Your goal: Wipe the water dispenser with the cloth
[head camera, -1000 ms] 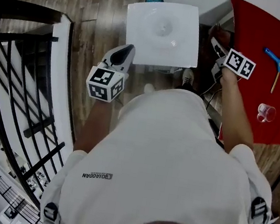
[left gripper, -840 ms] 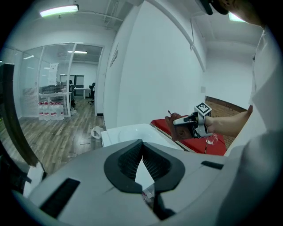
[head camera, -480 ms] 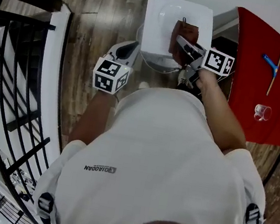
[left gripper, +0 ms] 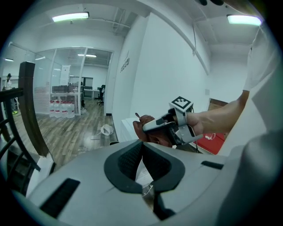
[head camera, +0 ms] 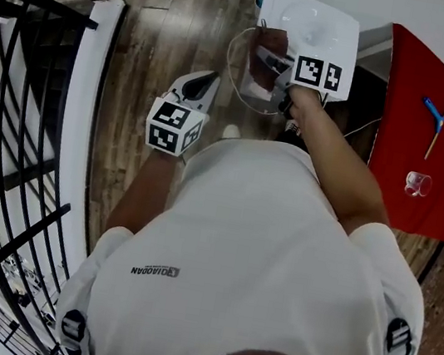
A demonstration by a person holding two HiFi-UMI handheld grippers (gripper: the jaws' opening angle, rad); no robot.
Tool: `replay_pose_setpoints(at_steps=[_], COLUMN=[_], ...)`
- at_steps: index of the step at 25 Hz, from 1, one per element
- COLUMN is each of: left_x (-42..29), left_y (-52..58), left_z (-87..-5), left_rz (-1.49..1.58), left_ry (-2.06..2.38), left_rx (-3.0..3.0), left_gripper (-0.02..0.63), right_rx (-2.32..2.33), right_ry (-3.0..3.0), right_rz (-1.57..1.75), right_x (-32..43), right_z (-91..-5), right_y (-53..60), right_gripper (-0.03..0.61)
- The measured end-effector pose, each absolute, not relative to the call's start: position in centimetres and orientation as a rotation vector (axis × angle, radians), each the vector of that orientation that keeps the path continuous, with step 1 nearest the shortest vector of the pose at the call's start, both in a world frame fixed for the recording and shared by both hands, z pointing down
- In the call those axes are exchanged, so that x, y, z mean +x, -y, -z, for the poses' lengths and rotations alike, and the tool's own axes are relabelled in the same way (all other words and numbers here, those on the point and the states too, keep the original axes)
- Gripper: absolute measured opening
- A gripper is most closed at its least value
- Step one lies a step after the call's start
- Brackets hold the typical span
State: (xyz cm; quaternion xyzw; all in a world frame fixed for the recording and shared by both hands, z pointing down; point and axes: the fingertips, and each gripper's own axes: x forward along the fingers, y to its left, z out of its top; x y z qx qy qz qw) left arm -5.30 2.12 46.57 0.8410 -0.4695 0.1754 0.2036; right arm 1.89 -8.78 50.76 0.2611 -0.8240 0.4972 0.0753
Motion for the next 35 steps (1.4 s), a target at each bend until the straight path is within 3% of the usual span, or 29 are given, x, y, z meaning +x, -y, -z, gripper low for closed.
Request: replay_pose_setpoints(at_steps=[13,35], left_x=[-7.9,4.6], left_y=[-3.2,-3.2], left_z=[-46.9,-44.4], left_rz=[-0.477,-0.311], left_ry=[1.320,1.194], left_rx=[2.344,2.301], left_gripper=[-0.008,-0.008], right_rx=[1.049,1.361], right_ry=[2.416,2.344], right_rz=[-1.526,-1.546], right_x=[5.6,25.0], right_z=[-52.2,-52.8], right_y=[10.9,10.3], right_gripper=[0.064,0.064])
